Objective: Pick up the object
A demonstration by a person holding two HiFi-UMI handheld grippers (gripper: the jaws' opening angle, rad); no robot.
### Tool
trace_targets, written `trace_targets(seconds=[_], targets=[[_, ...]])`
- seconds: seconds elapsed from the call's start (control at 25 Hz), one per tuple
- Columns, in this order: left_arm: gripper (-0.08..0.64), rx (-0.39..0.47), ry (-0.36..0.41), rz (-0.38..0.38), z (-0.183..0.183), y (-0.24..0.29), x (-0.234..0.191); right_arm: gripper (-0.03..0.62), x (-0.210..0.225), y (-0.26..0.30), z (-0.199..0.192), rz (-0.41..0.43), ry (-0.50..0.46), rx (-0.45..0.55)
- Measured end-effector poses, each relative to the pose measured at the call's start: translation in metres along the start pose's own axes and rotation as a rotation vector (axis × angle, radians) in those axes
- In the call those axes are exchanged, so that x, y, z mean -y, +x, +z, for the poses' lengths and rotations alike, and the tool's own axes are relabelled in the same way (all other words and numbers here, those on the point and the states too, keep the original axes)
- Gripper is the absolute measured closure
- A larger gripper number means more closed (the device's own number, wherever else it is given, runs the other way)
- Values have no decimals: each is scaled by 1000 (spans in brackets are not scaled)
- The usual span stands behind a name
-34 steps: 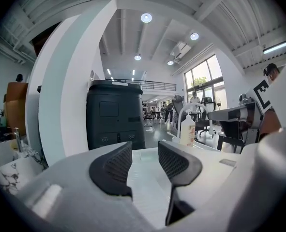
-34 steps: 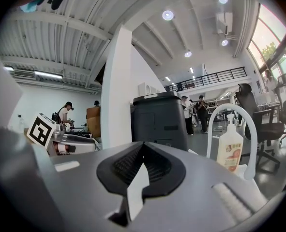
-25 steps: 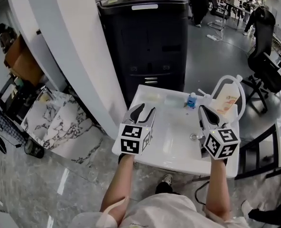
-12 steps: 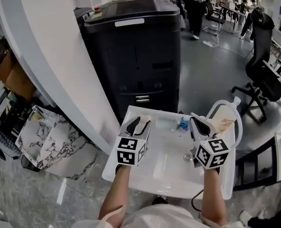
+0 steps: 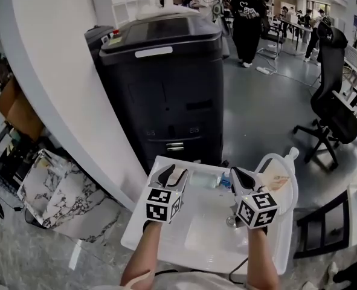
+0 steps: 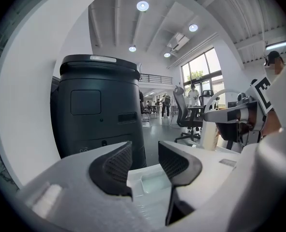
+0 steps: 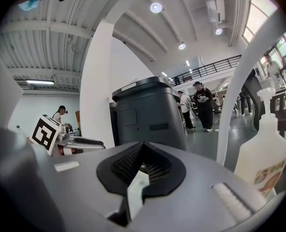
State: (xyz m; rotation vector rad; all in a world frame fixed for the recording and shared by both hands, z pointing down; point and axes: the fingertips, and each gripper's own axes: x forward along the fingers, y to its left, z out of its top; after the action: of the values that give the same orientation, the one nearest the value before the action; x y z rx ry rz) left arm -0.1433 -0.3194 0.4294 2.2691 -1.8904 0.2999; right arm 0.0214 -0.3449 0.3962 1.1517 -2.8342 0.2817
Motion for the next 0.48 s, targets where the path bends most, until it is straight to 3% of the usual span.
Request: trace_targets(seconds=[0.28,0.48], targets=[[385,4,7,-29,3,14,-8,589,6,7,0,-27,-1,6],[385,8,36,-90,7,26,-13,589,12,9,6,-90,-9,27]])
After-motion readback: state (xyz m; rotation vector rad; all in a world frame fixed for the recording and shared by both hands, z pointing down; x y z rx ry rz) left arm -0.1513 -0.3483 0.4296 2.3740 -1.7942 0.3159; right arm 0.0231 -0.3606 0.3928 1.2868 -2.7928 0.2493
